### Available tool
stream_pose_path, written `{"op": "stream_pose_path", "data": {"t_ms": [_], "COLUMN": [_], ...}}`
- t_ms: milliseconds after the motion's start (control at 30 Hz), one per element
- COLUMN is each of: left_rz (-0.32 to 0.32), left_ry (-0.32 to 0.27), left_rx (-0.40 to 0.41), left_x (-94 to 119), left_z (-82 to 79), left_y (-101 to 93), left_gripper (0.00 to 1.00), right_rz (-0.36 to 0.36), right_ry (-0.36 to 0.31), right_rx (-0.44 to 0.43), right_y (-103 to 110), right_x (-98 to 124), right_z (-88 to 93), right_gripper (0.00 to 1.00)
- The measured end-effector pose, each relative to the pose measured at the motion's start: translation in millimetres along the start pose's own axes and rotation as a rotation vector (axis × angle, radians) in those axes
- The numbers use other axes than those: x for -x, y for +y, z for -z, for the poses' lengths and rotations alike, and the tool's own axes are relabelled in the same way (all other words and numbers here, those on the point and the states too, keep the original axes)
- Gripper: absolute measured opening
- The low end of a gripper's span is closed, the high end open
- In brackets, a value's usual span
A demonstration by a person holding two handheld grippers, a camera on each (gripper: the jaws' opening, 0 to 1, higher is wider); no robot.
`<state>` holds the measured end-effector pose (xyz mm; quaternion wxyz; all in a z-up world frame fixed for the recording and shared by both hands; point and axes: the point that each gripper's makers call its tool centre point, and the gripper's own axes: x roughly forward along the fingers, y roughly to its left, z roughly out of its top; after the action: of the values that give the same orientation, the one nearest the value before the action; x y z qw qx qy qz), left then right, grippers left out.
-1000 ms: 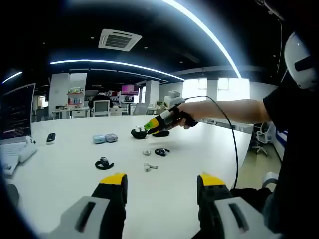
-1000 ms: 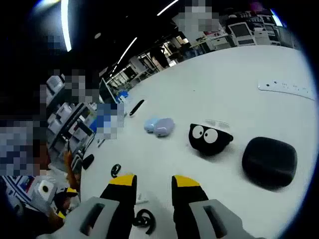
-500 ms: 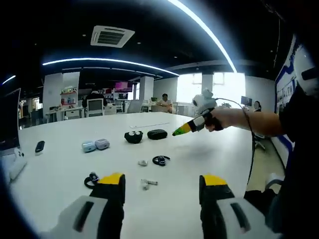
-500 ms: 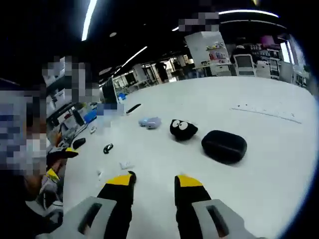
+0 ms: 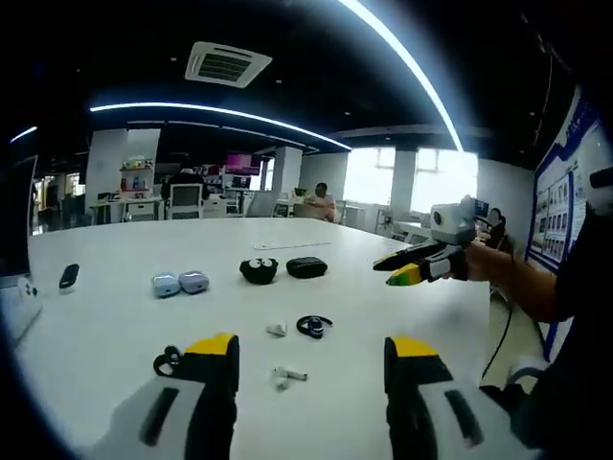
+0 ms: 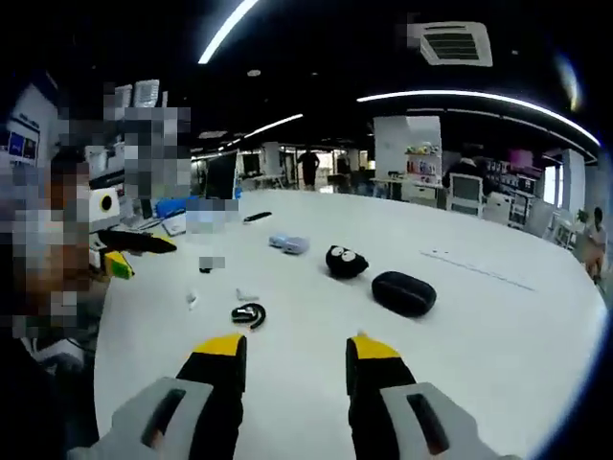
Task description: Pick up the earbuds from the table and place the earbuds into the earbud case
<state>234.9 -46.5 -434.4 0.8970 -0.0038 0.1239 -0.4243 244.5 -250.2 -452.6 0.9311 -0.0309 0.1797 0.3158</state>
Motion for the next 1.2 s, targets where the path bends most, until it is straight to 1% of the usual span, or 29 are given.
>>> {"op": "stream_pose_path", "data": {"t_ms": [167, 267, 333, 400, 467, 567, 700, 867, 1000, 1100, 1167, 1200], "left_rz": [-0.025, -0.043, -0.05, -0.056, -0.067, -0.073, -0.077, -0.081, -0.085, -0.087, -0.091, -0.093], "left_ry": [0.007, 0.023, 0.025, 0.022, 0.023, 0.025, 0.027, 0.022, 0.016, 0.007, 0.003, 0.003], "left_rx": [-0.015, -0.024, -0.02, -0.016, -0.017, -0.013, 0.009, 0.023, 0.025, 0.029, 0.031, 0.033], "left_x": [5, 8, 12, 15, 20, 25, 36, 48, 56, 63, 67, 69], "left_z": [3.6, 10.4, 13.0, 14.4, 16.8, 20.1, 25.4, 27.6, 28.5, 28.9, 29.8, 30.8], "left_y": [2.0, 3.5, 4.0, 3.5, 3.4, 3.3, 3.7, 2.6, 1.1, -0.2, -0.4, -0.4], "left_gripper": [0.63, 0.64, 0.64, 0.64, 0.64, 0.64, 0.64, 0.63, 0.63, 0.63, 0.64, 0.64], "right_rz": [0.073, 0.106, 0.12, 0.126, 0.133, 0.142, 0.126, 0.1, 0.081, 0.064, 0.056, 0.055], "right_ry": [-0.016, -0.018, -0.012, -0.014, 0.0, 0.031, 0.057, 0.096, 0.12, 0.152, 0.188, 0.19], "right_rx": [0.021, 0.067, 0.104, 0.121, 0.144, 0.207, 0.277, 0.384, 0.45, 0.501, 0.538, 0.542], "right_y": [-5, -9, -13, -16, -21, -27, -34, -30, -29, -32, -37, -38], "right_x": [14, 17, 16, 12, 6, -5, -23, -53, -77, -97, -112, -114], "right_z": [3.4, 1.4, -1.5, -4.2, -5.7, -7.9, -15.5, -28.2, -38.5, -42.7, -44.2, -44.8], "right_gripper": [0.43, 0.44, 0.45, 0.45, 0.45, 0.45, 0.45, 0.45, 0.45, 0.46, 0.47, 0.47]}}
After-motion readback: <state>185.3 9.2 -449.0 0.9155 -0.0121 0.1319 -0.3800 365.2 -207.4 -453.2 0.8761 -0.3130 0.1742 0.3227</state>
